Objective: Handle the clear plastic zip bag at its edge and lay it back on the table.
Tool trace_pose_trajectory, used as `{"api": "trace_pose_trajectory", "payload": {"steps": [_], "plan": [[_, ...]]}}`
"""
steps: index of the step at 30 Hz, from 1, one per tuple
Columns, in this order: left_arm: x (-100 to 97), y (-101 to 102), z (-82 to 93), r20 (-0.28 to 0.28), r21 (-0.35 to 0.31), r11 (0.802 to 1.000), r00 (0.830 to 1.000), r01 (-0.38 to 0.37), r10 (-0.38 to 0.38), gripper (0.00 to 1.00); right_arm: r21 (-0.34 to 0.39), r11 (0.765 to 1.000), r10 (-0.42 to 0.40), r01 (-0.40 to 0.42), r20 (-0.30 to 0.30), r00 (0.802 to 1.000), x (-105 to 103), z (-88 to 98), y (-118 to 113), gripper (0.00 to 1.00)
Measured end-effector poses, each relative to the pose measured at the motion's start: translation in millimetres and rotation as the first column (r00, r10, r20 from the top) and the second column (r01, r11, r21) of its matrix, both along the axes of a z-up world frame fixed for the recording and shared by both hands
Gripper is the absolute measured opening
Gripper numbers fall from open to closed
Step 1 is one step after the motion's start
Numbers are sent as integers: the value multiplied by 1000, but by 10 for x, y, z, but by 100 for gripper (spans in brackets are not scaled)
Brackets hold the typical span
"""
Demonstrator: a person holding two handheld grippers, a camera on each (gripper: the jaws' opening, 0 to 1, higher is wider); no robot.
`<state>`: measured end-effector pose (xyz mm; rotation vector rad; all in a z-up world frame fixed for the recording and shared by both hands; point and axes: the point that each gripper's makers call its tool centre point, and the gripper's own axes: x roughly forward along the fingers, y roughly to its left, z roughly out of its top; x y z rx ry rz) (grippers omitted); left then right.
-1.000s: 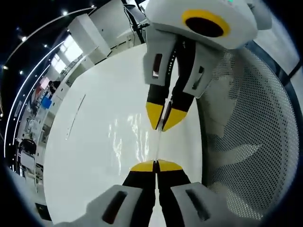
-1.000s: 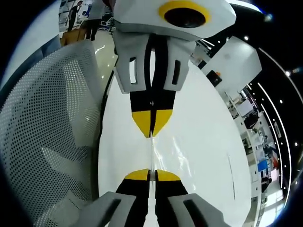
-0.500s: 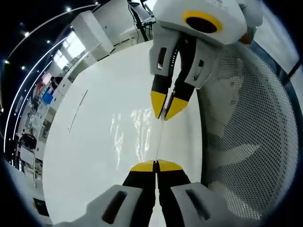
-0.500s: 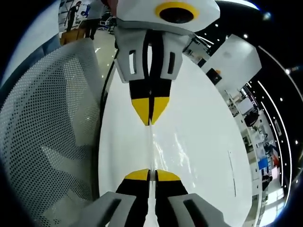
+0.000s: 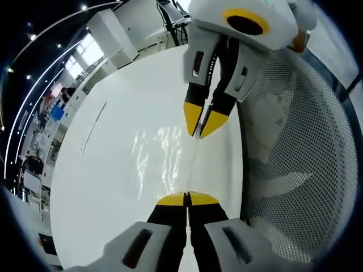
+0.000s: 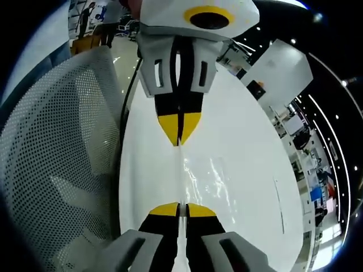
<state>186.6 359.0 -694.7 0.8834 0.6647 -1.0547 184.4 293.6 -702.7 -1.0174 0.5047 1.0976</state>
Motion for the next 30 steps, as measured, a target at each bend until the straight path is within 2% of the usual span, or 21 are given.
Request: {"api": "trace_pose_trajectory", "payload": {"steps": [9,13,30], "plan": [[24,31,-23,6,16,1000,1000,-12,11,0,-3,1000,-5,5,2,1000,13,6,-14,0],[43,32,1,7,-1,999,999,-37,37,0,-6,1000,-10,10,9,1000,21,34,-56,0],[20,86,-87,-9,27,999,999,-31,32,0,-9,998,-58,58,3,998,-5,-15,-194,0]]}}
